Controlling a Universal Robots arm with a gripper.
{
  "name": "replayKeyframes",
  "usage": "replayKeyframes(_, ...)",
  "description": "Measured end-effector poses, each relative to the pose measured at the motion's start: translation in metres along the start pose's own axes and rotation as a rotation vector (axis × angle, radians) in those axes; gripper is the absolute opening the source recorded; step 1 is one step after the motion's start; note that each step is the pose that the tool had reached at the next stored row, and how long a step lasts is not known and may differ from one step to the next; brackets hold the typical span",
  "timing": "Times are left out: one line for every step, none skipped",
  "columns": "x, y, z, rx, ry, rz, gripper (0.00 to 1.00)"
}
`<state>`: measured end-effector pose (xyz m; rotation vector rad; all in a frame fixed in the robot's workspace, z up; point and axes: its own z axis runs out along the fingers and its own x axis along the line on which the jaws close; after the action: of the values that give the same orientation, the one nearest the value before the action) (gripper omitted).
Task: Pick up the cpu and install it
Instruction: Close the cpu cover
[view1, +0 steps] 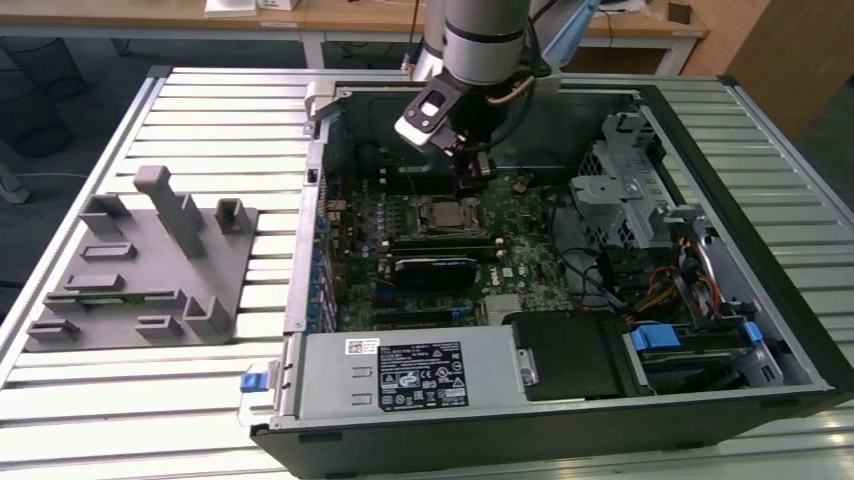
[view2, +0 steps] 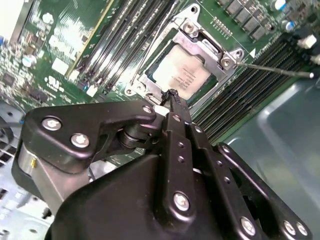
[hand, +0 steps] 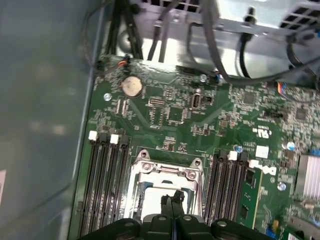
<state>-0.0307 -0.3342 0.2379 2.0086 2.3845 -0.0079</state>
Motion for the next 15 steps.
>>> replayKeyframes(0.0,0.0,0.0,-0.0004,0.0002,-0.017,0.11)
replayKeyframes(0.0,0.0,0.0,-0.0007,0.0004,-0.032,0.11)
replayKeyframes(0.0,0.0,0.0,-0.001,0.0005,-0.046,0.11)
replayKeyframes(0.0,0.0,0.0,-0.0013,0.0007,-0.061,0.11)
replayKeyframes(0.0,0.0,0.0,-0.0016,0.0009,-0.075,0.11)
replayKeyframes(0.0,0.0,0.0,-0.0019,0.001,-0.09,0.11)
replayKeyframes(0.0,0.0,0.0,-0.0023,0.0012,-0.106,0.11)
replayKeyframes(0.0,0.0,0.0,-0.0026,0.0014,-0.121,0.11)
replayKeyframes(0.0,0.0,0.0,-0.0029,0.0016,-0.136,0.11)
replayKeyframes(0.0,0.0,0.0,-0.0033,0.0017,-0.151,0.11)
replayKeyframes(0.0,0.0,0.0,-0.0036,0.0019,-0.166,0.11)
replayKeyframes(0.0,0.0,0.0,-0.0039,0.0021,-0.182,0.11)
replayKeyframes(0.0,0.0,0.0,-0.0043,0.0023,-0.199,0.11)
replayKeyframes(0.0,0.0,0.0,-0.0046,0.0025,-0.216,0.11)
replayKeyframes(0.0,0.0,0.0,-0.0051,0.0027,-0.233,0.11)
